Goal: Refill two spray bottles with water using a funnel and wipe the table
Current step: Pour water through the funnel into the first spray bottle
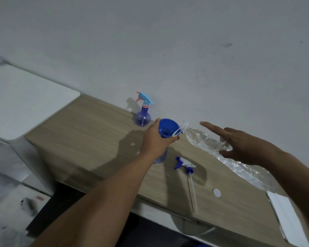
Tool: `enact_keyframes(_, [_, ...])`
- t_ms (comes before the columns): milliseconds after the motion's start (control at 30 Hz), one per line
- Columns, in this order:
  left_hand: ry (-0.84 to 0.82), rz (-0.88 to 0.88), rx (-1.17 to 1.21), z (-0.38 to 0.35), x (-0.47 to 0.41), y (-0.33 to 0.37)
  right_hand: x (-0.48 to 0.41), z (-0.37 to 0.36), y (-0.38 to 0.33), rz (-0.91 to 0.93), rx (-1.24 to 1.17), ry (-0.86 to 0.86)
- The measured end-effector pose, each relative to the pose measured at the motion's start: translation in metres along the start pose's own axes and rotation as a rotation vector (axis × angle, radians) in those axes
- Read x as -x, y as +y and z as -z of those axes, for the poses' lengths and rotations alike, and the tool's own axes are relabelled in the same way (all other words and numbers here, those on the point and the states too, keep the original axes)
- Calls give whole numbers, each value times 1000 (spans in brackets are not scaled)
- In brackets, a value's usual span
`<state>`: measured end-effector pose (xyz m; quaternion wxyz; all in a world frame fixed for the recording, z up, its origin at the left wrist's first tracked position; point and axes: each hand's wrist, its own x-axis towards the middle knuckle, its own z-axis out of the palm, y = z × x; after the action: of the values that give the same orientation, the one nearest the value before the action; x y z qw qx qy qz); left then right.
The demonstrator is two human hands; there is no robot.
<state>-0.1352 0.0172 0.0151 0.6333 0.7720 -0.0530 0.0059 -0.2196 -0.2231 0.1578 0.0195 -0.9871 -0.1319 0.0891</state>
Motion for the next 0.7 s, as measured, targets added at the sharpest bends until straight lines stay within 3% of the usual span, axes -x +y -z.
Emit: enact_keyframes(700, [11, -49, 41, 1, 4, 4, -10, 15, -6, -15, 59, -87])
